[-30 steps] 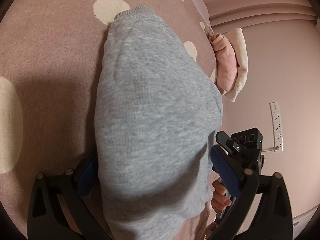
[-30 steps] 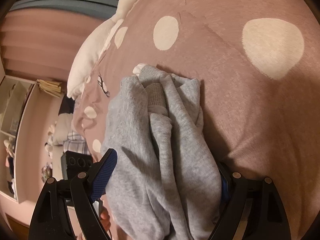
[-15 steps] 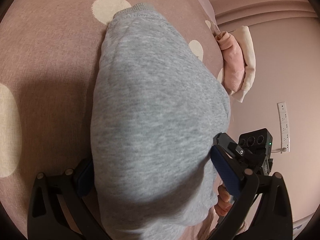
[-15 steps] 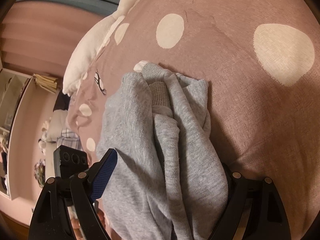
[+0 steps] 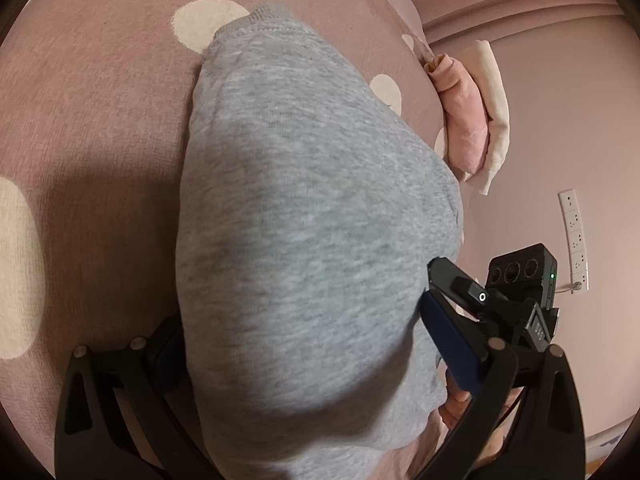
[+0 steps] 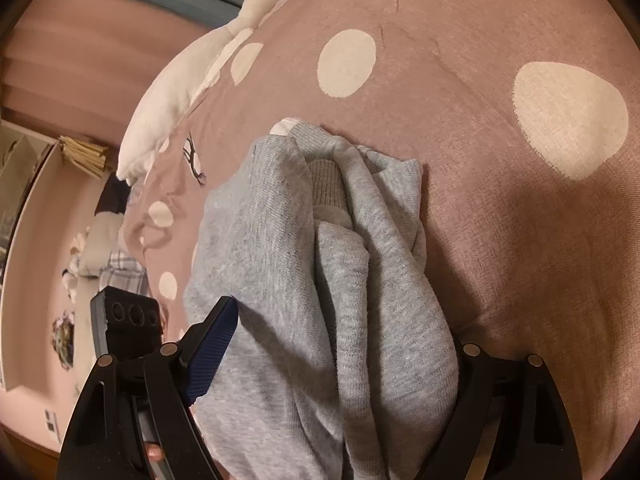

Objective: Fold small clothes

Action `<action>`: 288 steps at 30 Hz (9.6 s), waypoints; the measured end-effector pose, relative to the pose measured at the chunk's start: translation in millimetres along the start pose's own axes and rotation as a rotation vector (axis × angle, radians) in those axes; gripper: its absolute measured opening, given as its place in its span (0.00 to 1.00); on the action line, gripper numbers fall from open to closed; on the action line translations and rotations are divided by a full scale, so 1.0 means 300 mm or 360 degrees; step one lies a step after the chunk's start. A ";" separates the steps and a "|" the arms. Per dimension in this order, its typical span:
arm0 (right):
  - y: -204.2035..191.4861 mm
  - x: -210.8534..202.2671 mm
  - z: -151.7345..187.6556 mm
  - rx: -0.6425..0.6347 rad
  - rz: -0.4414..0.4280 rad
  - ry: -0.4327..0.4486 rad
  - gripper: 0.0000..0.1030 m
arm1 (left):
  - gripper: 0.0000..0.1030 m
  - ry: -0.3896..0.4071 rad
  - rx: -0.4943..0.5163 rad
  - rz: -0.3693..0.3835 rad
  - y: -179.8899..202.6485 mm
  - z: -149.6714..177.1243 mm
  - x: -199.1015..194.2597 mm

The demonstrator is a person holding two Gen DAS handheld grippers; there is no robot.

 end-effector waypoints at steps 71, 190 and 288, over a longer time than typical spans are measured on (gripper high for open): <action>-0.043 0.000 0.031 -0.0230 0.0207 0.0108 0.53 | 0.83 -0.0007 0.0143 -0.0311 0.016 -0.005 0.020; -0.304 -0.002 0.532 -0.0637 -0.0033 0.0111 0.26 | 0.72 0.0261 0.0110 -0.0480 0.004 0.386 -0.559; -0.167 0.117 0.536 -0.0504 0.0156 -0.0090 0.42 | 0.86 0.0040 0.0086 -0.0686 -0.169 0.423 -0.456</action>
Point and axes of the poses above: each gripper's, at about its wrist camera, not at the fingertips, and x roughly the way its jaws point, y to its right, z to its underside, the point moved 8 cm from there along x, roughly the way its jaws point, and after that the axes turned 15 degrees about x, right-handed, at the moved point
